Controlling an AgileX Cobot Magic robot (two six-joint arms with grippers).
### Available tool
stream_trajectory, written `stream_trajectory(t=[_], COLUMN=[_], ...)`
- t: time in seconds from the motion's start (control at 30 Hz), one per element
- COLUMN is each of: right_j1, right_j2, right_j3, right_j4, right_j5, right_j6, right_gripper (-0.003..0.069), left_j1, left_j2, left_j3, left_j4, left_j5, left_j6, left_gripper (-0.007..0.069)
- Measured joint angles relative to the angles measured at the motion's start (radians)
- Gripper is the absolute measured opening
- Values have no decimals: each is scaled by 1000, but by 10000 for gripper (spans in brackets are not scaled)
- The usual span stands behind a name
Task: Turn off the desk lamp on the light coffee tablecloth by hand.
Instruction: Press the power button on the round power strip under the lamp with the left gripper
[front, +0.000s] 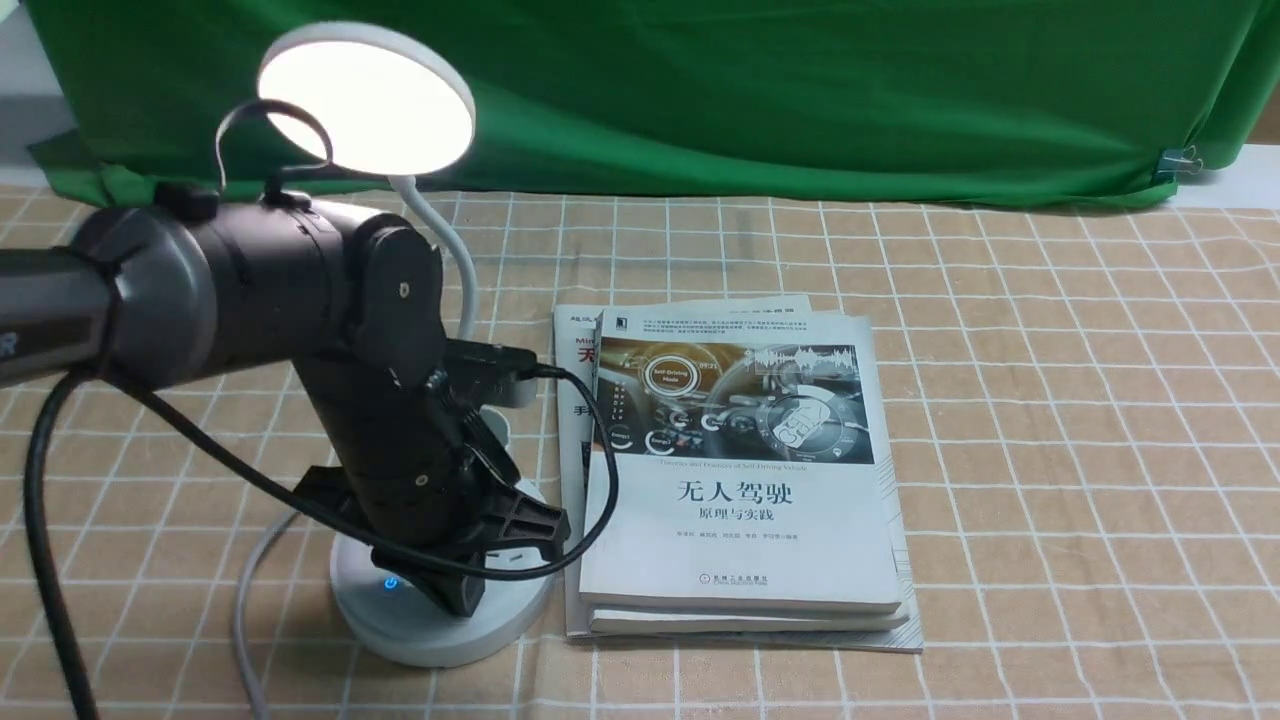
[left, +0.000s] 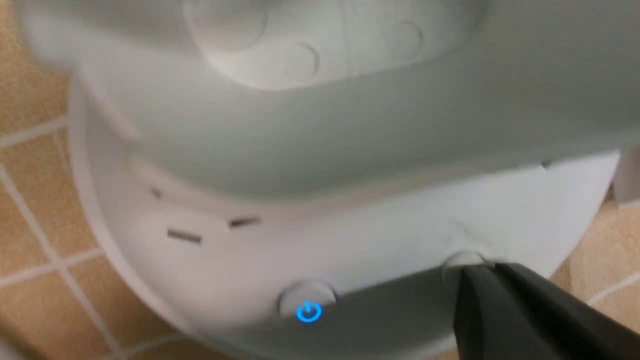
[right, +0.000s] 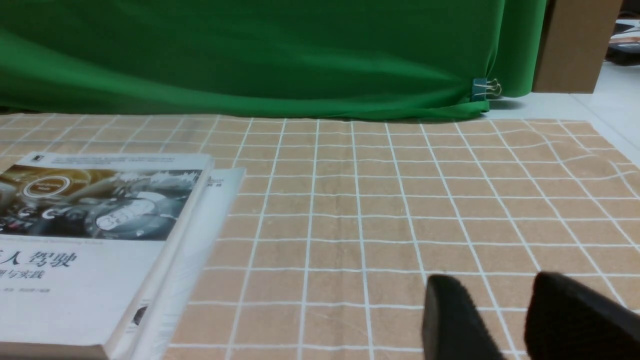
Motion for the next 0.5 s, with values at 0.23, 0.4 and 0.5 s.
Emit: stream_trajectory(t=[0.23,0.4,0.5], right_j1=[0,0,0], right_j2=[0,0,0], right_j3=[0,0,0], right_j4=[0,0,0], right_j5=[0,0,0], right_j6=[0,0,0], right_gripper=[242,242,242], left_j1=[0,0,0], left_j2=[-113,-117,-91], left_j3=[1,1,1], left_j4=[0,6,8], left_j5=[16,13,-10], left_j6=[0,0,0], left_gripper=[-6,-6,-6])
